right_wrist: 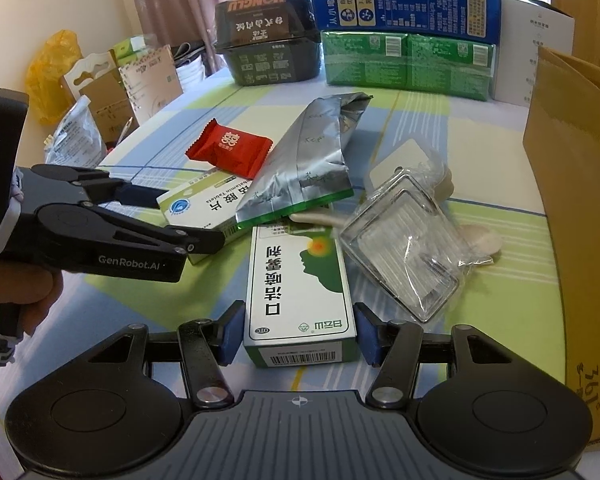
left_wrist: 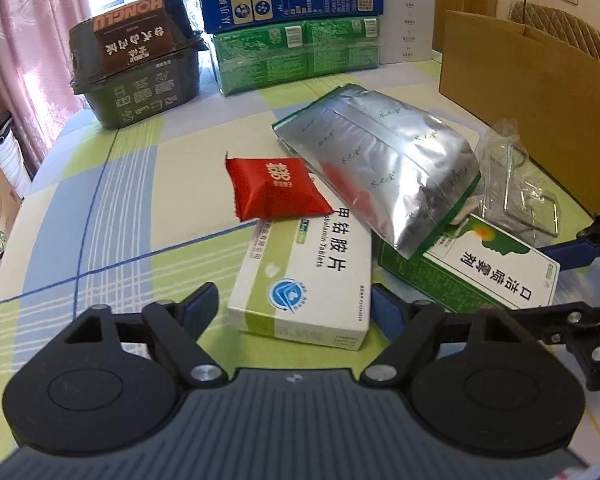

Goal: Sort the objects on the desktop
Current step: 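Grasp the white blue-logo tablet box with the left tool while the right tool grasps the green-white box, then lift both held boxes off the table with both tools, then carry both held boxes over the cardboard box with both tools, then open both tools to drop the two boxes into the cardboard box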

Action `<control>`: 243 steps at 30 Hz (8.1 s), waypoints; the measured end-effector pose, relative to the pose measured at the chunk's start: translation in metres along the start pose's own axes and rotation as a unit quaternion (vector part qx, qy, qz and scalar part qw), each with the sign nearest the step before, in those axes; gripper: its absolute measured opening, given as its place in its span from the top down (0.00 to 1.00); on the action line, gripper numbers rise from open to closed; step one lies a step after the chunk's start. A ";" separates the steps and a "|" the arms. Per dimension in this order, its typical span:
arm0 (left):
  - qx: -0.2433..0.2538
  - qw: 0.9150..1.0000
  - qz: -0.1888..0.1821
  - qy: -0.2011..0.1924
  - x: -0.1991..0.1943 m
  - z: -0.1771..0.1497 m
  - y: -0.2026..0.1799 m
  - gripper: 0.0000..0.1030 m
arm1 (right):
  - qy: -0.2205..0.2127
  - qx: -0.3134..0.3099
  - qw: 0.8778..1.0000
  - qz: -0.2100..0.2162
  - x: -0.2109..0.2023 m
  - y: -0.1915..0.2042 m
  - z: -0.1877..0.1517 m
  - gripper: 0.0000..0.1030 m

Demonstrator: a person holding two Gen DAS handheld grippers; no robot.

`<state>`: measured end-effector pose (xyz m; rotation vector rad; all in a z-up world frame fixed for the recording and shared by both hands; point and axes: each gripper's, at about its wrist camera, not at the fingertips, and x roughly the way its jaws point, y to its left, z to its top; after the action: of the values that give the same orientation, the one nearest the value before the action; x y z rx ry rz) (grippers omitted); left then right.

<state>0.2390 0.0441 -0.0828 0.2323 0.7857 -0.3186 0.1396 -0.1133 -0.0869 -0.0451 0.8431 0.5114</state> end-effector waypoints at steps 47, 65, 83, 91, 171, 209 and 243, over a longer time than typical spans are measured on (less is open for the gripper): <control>-0.032 0.998 -0.006 0.052 -0.074 -0.071 -0.089 0.35 | 0.016 -0.001 1.000 -0.026 -0.056 -0.007 -0.058 0.46; -0.092 0.995 -0.016 0.036 -0.079 -0.067 -0.078 0.35 | 0.010 0.000 0.999 -0.044 -0.056 -0.011 -0.059 0.46; -0.039 0.999 0.018 0.032 -0.068 -0.066 -0.093 0.35 | 0.014 -0.015 0.999 -0.047 -0.050 -0.006 -0.055 0.48; -0.045 0.998 0.017 0.035 -0.067 -0.063 -0.093 0.35 | -0.002 -0.010 0.999 -0.049 -0.056 -0.006 -0.051 0.48; -0.076 0.996 0.006 -0.056 -0.197 0.033 -0.180 0.35 | -0.162 0.035 0.979 -0.120 -0.244 -0.058 0.004 0.49; -0.026 0.994 -0.093 -0.042 -0.055 0.158 -0.286 0.35 | -0.130 0.111 0.970 -0.170 -0.202 -0.239 0.030 0.49; -0.065 0.995 -0.066 -0.044 -0.077 0.129 -0.242 0.31 | -0.135 0.123 0.972 -0.150 -0.207 -0.220 0.022 0.51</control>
<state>0.1844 -0.2064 0.0404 0.0435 0.7335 -0.3971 0.1397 -0.3872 0.0428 0.1217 0.6118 0.1217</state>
